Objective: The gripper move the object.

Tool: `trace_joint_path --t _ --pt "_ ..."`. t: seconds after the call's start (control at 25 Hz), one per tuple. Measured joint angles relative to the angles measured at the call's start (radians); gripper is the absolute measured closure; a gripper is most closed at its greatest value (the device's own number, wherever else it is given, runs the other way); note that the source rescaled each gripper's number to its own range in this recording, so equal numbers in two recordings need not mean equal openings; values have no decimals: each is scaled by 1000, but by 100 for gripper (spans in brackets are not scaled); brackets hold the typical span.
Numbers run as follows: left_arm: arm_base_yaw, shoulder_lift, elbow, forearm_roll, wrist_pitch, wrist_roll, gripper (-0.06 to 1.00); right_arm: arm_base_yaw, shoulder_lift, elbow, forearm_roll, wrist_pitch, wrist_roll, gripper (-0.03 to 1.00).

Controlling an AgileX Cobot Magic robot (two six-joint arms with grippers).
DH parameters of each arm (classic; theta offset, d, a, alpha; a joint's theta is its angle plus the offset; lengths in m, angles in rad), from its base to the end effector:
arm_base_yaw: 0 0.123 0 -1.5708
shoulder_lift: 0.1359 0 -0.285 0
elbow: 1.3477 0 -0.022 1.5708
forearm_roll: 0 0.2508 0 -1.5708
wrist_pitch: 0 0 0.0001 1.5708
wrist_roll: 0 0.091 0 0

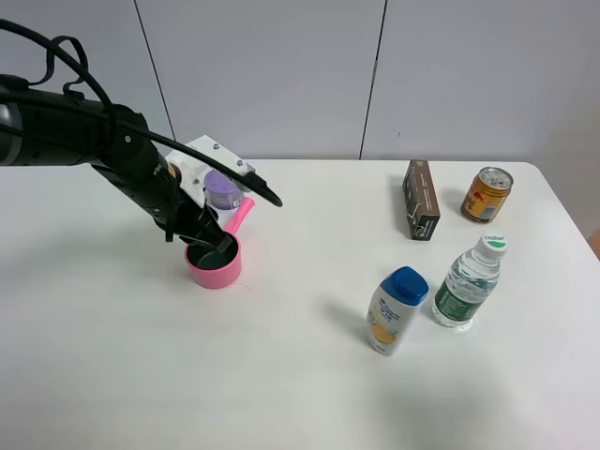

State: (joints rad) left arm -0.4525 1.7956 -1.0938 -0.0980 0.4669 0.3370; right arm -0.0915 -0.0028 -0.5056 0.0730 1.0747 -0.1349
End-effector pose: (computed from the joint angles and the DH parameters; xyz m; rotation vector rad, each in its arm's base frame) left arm 0.3229 -0.1614 0.1828 0.9264 2.4877 -0.1256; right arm -0.0061 0.0064 0.2779 -0.0488 2.0476 -0.0537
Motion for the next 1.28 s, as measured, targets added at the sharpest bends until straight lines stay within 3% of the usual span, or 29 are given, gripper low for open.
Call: trace_joint_path --t 0.8,0.84,0.88,1.04,1.16,1.28 --pt "46 87 1 -10 -24 -1 94 0 0 0 0 0 0 -3" --pt "46 87 1 -10 -24 0 88 0 0 0 0 0 0 -3" --pt "46 87 1 -10 -24 2 76 0 0 0 0 0 0 -3" --pt "45 87 1 -11 -27 4 17 0 0 0 0 0 0 -3" --pt "45 77 1 -11 -23 4 -1 0 0 0 0 0 0 -3" --pt "45 60 1 -10 -23 4 -4 0 0 0 0 0 0 -3"
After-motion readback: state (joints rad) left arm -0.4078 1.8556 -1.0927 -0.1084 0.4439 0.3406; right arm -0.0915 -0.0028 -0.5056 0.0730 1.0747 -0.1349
